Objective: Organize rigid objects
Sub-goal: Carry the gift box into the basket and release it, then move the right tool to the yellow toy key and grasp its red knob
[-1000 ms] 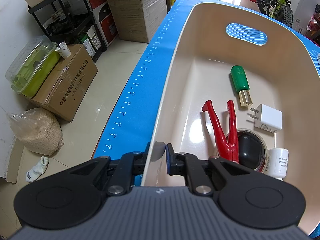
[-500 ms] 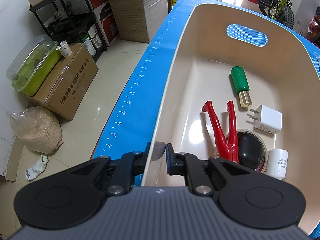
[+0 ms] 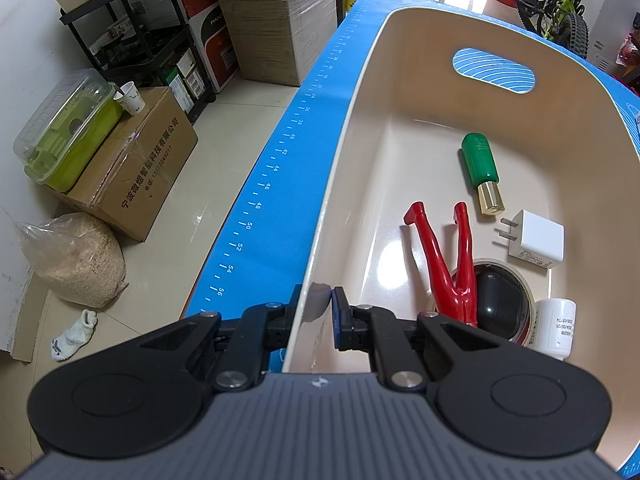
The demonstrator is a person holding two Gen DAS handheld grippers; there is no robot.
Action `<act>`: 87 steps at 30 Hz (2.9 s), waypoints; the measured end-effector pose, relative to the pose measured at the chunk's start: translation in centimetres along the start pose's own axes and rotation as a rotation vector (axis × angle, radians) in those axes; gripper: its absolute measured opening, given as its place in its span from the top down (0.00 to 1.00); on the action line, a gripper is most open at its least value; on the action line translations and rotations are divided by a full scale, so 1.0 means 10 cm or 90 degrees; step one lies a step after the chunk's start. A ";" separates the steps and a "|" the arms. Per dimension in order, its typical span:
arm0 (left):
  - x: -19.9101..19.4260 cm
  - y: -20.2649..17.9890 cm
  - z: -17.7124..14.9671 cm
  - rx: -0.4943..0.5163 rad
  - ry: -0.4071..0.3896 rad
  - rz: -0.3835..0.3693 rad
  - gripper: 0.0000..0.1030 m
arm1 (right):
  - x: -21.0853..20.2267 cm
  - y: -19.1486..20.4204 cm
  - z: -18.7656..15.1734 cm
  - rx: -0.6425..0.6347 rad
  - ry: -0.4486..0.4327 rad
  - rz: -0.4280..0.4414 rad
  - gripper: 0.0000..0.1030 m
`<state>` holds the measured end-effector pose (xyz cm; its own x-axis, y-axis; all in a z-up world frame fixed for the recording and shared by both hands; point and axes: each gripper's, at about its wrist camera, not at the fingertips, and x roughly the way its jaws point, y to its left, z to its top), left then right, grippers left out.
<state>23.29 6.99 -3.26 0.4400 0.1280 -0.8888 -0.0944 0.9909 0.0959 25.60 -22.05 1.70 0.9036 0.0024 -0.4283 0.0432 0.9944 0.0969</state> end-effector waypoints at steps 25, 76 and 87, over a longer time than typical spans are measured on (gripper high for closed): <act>-0.01 0.00 -0.01 0.002 -0.002 0.003 0.86 | 0.05 1.44 -0.54 -0.219 0.175 0.169 0.39; 0.01 -0.02 -0.02 0.005 -0.004 0.008 0.86 | 0.96 -0.58 -0.83 0.097 0.250 -0.150 0.20; 0.01 -0.03 -0.03 0.005 -0.004 0.008 0.86 | 0.97 -0.32 -0.92 0.050 0.238 -0.154 0.46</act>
<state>23.09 6.65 -3.56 0.4449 0.1402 -0.8846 -0.0926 0.9896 0.1102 30.30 -24.26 -10.99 0.6483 -0.1765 -0.7407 0.2792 0.9601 0.0156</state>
